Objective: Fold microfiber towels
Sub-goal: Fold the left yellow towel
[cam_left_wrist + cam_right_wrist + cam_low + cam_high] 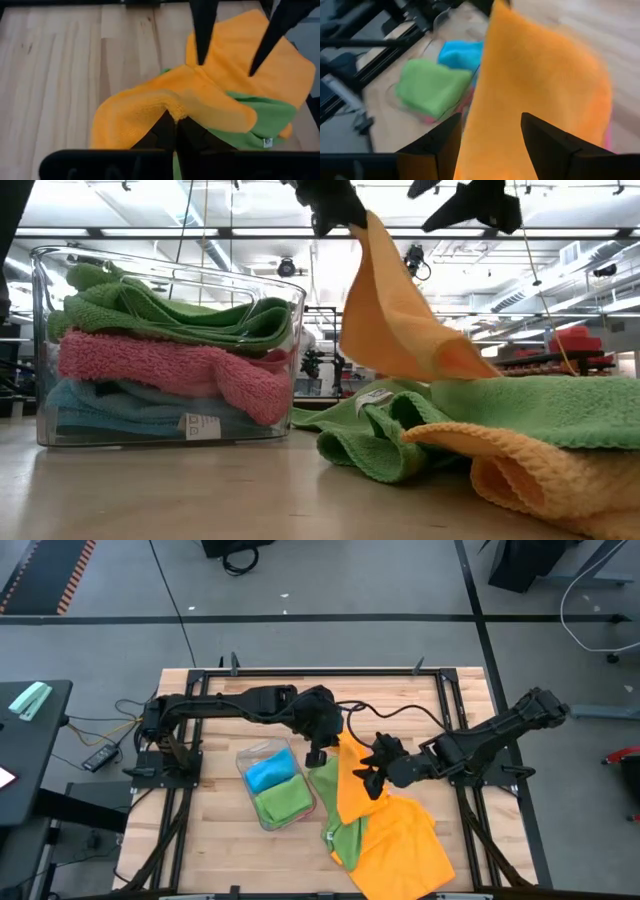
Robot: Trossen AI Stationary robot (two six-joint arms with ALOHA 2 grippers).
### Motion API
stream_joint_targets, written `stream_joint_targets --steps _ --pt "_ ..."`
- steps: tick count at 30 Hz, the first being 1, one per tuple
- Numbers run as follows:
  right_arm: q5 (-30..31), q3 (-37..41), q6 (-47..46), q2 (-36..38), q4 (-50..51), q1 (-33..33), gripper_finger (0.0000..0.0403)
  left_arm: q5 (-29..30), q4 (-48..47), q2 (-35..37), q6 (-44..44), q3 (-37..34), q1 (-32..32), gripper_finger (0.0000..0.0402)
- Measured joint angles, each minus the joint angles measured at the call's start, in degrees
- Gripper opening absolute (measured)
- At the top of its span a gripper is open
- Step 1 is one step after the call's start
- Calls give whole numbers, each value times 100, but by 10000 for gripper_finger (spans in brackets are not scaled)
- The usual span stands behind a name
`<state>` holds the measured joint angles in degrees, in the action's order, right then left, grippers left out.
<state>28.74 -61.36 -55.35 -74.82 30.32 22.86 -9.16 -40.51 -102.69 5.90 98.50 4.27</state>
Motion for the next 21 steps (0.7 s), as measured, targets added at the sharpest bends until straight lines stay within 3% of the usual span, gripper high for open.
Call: stream_joint_targets --steps 6,13,21 --pt "464 -63 227 -140 -84 -131 214 46 -2 -4 -715 -2 -24 7" --pt "664 -788 1164 -470 170 -370 214 54 246 -7 -1418 156 -20 18" --pt "1288 -1843 1318 -807 1845 -548 214 714 605 -4 -1901 562 52 14"
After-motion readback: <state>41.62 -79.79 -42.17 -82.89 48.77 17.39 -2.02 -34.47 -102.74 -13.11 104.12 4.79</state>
